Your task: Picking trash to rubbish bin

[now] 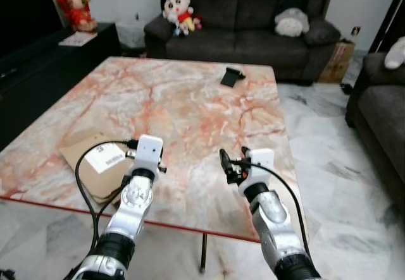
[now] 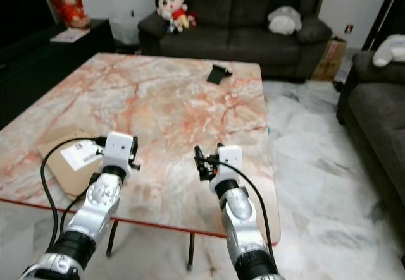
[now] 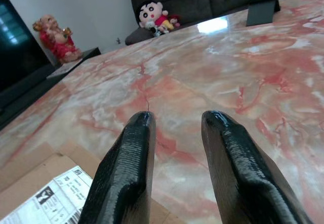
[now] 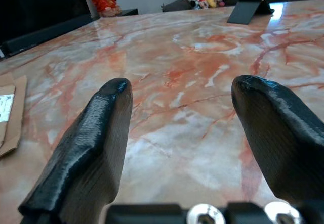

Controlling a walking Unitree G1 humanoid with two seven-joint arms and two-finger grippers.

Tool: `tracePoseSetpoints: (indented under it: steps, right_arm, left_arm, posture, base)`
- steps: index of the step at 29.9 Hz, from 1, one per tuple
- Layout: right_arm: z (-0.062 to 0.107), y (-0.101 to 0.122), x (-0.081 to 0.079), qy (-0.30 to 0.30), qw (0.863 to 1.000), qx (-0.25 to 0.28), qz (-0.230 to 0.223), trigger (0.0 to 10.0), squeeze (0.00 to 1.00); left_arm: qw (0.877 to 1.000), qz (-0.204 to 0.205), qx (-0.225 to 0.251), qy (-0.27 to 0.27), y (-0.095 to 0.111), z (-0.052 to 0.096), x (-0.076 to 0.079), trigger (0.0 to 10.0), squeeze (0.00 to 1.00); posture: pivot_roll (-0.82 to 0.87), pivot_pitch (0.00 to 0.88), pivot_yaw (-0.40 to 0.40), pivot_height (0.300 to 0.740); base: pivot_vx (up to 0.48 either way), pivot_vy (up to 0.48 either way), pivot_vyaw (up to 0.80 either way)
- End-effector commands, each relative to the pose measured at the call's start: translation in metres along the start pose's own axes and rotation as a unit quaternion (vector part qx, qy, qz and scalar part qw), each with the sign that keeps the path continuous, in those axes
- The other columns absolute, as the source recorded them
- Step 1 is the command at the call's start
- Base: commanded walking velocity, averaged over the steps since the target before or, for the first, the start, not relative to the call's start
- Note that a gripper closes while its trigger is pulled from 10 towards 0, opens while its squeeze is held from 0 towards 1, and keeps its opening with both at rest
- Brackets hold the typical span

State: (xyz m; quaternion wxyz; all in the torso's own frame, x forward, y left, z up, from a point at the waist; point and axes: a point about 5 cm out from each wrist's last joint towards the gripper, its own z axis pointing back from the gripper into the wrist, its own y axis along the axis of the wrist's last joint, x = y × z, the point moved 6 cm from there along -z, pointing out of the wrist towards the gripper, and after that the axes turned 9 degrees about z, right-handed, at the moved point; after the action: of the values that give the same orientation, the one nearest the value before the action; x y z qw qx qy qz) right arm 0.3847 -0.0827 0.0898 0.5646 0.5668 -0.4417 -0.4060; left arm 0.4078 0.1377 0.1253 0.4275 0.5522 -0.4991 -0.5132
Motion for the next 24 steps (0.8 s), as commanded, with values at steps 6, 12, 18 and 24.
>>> tracePoseSetpoints:
  steps: [6, 12, 18, 24]
  right_arm:
    - [-0.002, 0.003, 0.0, 0.002, 1.0, 0.001, 0.004, 10.0, 0.0]
    - [-0.002, 0.002, -0.001, 0.004, 1.0, 0.0, 0.005, 10.0, 0.0]
    - [-0.001, 0.001, -0.003, 0.008, 1.0, -0.001, 0.006, 10.0, 0.0]
    - [-0.002, 0.001, -0.004, 0.01, 1.0, -0.003, 0.007, 10.0, 0.0]
  left_arm:
    - [1.0, -0.017, -0.019, -0.013, -0.009, 0.002, -0.01, 10.0, 1.0]
    - [0.995, -0.057, -0.012, -0.084, -0.009, 0.005, 0.002, 10.0, 1.0]
    - [0.99, -0.091, -0.03, -0.105, -0.019, 0.01, -0.003, 10.0, 1.0]
    - [0.97, -0.175, -0.053, -0.16, -0.031, 0.017, -0.008, 10.0, 0.41]
  posture:
    - [0.14, 0.001, 0.006, 0.74]
    - [0.14, 0.0, 0.01, 0.74]
    - [0.14, 0.0, 0.01, 0.74]
    - [0.14, 0.0, 0.01, 0.74]
  base:
    - [0.0, 0.0, 0.0]
    - [0.0, 0.0, 0.0]
    - [0.0, 0.0, 0.0]
    - [0.0, 0.0, 0.0]
